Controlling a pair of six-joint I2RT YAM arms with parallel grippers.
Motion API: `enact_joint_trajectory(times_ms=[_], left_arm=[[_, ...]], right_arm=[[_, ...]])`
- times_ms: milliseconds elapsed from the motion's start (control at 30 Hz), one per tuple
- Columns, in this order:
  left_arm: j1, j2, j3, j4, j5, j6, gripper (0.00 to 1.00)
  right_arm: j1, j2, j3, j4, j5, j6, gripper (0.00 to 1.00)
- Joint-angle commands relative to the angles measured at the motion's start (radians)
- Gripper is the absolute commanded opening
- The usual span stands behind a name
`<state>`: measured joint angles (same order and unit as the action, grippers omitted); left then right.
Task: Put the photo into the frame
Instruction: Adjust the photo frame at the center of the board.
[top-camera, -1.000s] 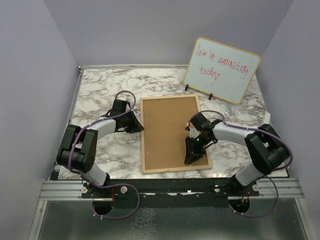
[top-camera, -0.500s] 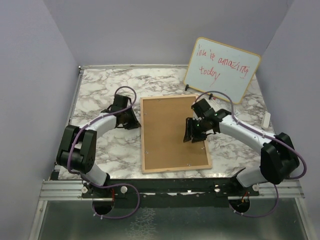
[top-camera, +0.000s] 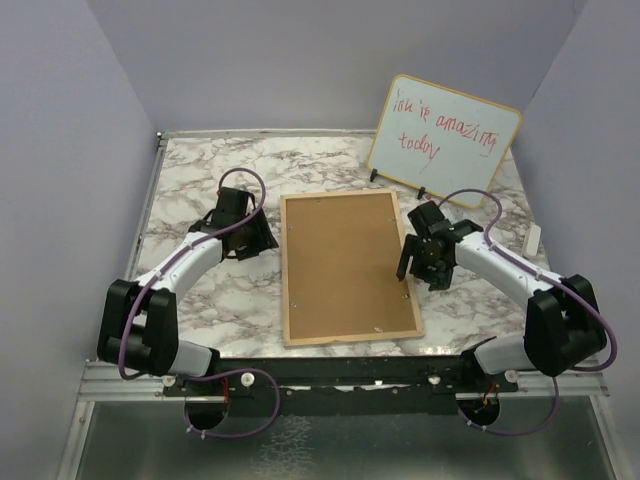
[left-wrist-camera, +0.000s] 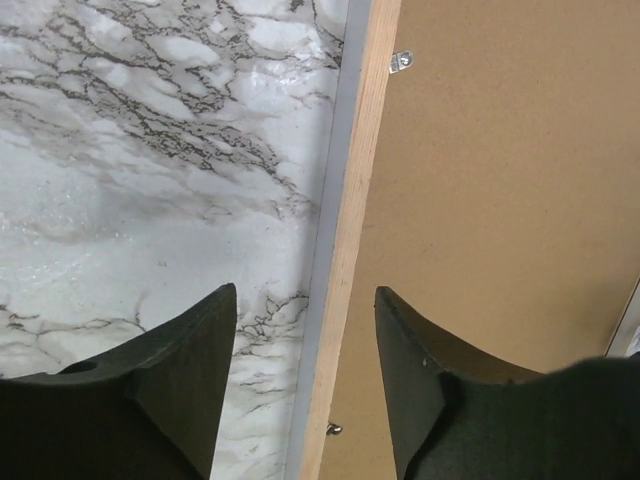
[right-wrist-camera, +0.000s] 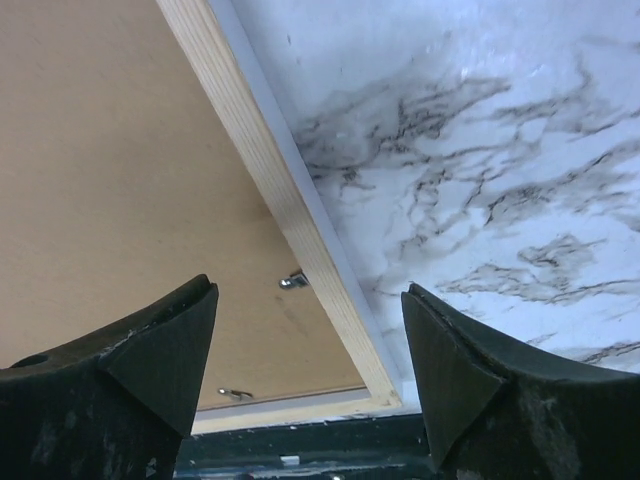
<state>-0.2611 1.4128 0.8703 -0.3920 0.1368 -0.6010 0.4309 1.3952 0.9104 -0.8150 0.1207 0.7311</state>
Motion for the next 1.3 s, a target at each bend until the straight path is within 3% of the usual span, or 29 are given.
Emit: enact_joint_trajectory(times_ms=[0,100,300,633,867,1267], left_arm=[[0.002,-0.054,-0.035,-0.045,-0.029,-0.004,0.62],[0.003,-0.064,-0.023,-0.07,-0.023,0.002,0.68],[0.003,-0.056,0.098,-0.153,-0.022,0.049,0.72],[0.003,-0.113,0.049,-0.177,-0.043,0.0,0.74],[0.003,-0.14,0.02,-0.232,-0.124,-0.085,0.74],[0.009,-0.213,-0.08,-0.313,-0.275,-0.283,0.74]], right_arm=[[0.0,0.019,-0.056,0.032,-0.128,-0.015,0.8],[0.0,0.049,-0.069,0.07,-0.262,-0.07,0.82],[0.0,0.074,-0.096,0.122,-0.388,-0.106,0.83],[0.01,0.094,-0.125,0.334,-0.628,-0.064,0.83],[0.071,0.229,-0.062,0.559,-0.7,0.041,0.82],[0.238,0.505,0.228,0.748,-0.696,0.117,0.8]])
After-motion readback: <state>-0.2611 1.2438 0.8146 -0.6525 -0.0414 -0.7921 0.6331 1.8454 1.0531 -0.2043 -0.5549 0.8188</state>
